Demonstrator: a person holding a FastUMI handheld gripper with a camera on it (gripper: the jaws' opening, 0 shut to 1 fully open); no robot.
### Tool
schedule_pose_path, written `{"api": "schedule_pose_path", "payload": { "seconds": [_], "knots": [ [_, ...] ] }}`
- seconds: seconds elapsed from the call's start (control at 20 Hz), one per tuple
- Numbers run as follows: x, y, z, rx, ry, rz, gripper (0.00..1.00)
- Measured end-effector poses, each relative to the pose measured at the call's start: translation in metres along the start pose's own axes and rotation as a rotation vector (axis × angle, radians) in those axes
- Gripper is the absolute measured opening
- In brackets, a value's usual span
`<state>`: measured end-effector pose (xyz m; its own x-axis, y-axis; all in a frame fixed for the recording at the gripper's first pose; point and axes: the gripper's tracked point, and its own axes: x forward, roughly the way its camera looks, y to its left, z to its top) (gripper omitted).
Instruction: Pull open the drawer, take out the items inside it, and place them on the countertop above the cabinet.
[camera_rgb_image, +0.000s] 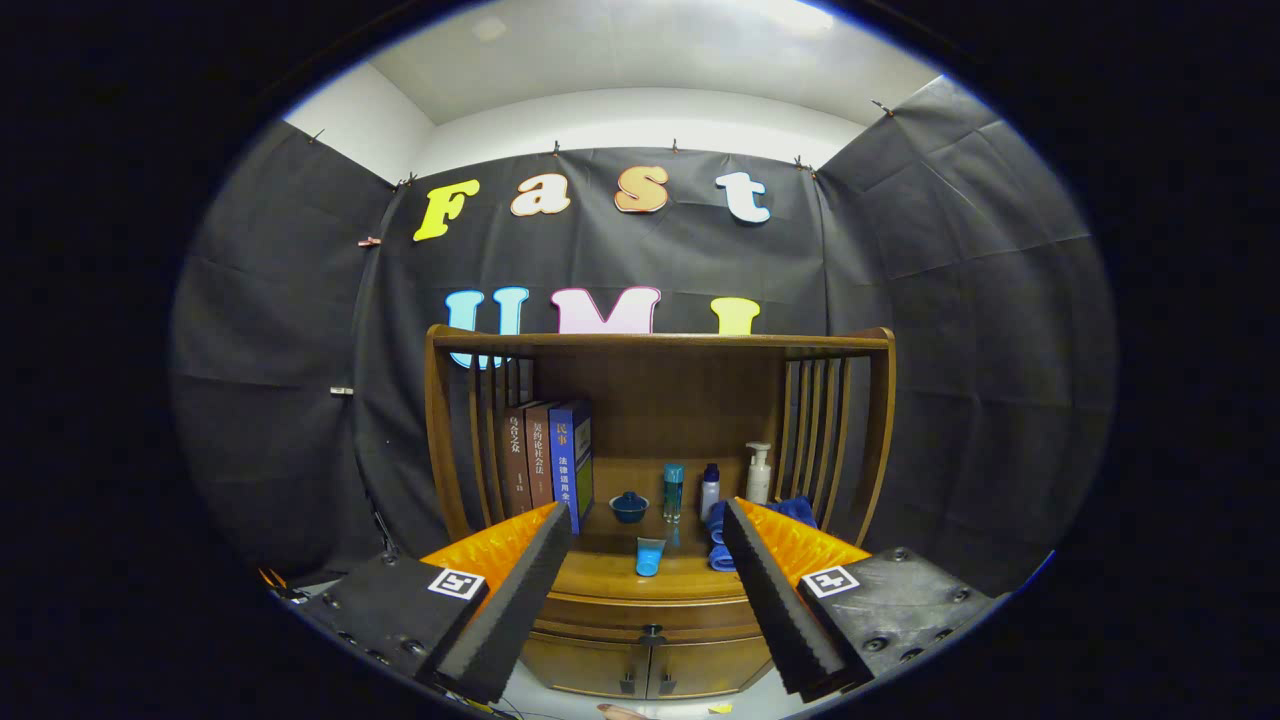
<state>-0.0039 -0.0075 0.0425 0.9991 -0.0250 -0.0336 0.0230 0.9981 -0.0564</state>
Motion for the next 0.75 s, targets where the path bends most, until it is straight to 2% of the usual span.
{"api": "schedule_pose_path", "payload": {
  "seconds": [0.75],
  "knots": [
    [0.0025, -0.0023, -0.0026, 0.001, 0.006, 0.002, 0.99]
  ]
}}
